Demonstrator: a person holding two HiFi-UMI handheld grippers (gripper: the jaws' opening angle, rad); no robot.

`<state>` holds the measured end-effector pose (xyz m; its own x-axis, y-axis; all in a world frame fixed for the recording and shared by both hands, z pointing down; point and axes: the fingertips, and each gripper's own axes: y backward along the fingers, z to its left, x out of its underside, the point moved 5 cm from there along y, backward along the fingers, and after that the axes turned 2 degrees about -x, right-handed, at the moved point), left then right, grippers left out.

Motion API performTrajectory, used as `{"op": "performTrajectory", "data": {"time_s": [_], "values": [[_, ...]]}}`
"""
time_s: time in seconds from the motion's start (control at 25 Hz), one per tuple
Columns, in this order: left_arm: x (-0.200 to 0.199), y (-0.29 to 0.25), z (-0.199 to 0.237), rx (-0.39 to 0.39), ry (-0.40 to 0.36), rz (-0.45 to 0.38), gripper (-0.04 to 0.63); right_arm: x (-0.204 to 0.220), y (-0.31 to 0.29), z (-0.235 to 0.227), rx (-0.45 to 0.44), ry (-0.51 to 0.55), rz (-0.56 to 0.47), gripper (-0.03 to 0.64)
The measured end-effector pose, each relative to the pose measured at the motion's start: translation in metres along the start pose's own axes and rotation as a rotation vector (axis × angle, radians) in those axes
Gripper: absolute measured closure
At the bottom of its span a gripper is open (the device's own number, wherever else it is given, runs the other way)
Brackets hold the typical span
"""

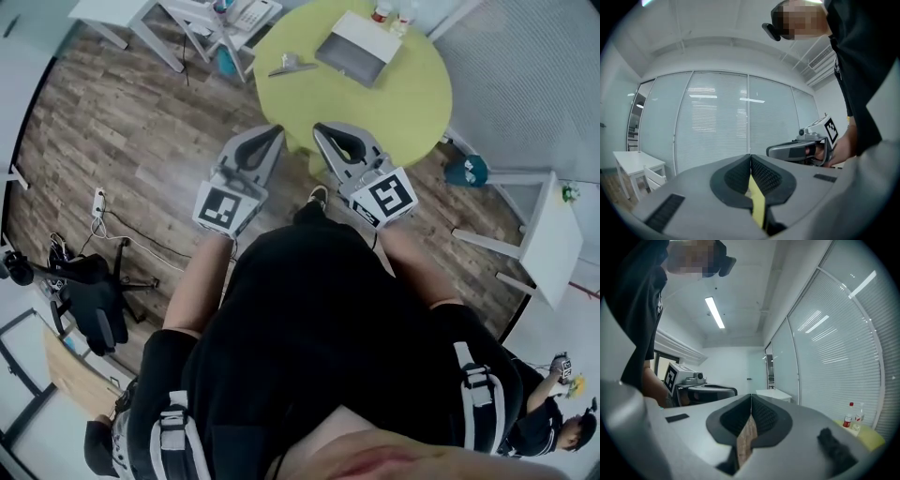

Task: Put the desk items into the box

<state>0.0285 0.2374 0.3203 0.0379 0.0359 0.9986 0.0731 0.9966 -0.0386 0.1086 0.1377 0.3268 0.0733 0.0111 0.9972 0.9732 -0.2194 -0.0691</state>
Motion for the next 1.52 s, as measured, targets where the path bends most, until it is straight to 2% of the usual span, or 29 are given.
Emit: {"op": "performTrajectory", "data": {"time_s": [0.2, 0.36, 0.52, 0.88, 1.12, 1.52], "values": [[0.002, -0.035, 0.009, -0.019, -0.029, 0.030, 0.583, -0.001, -0.001, -0.039, -0.023, -0.003, -0.003, 0.600], [0.002, -0.055, 0.011, -0.054, 0.019, 0.021, 0.583, -0.006, 0.002, -0.060, -0.048, 0.000, -0.014, 0.600], [0.005, -0.074, 0.010, -0.040, -0.017, 0.042, 0.583, -0.004, 0.007, -0.076, -0.059, -0.011, -0.017, 0.600], [0.007, -0.110, 0.023, -0.024, -0.016, 0.049, 0.583, 0.004, -0.003, -0.108, -0.044, -0.025, -0.008, 0.600], [0.016, -0.130, 0.057, 0.003, -0.019, 0.053, 0.583, 0.008, -0.029, -0.127, -0.019, -0.014, 0.003, 0.600], [0.027, -0.182, 0.140, 0.116, -0.012, 0.075, 0.583, 0.020, -0.100, -0.183, 0.075, -0.039, 0.053, 0.600]]}}
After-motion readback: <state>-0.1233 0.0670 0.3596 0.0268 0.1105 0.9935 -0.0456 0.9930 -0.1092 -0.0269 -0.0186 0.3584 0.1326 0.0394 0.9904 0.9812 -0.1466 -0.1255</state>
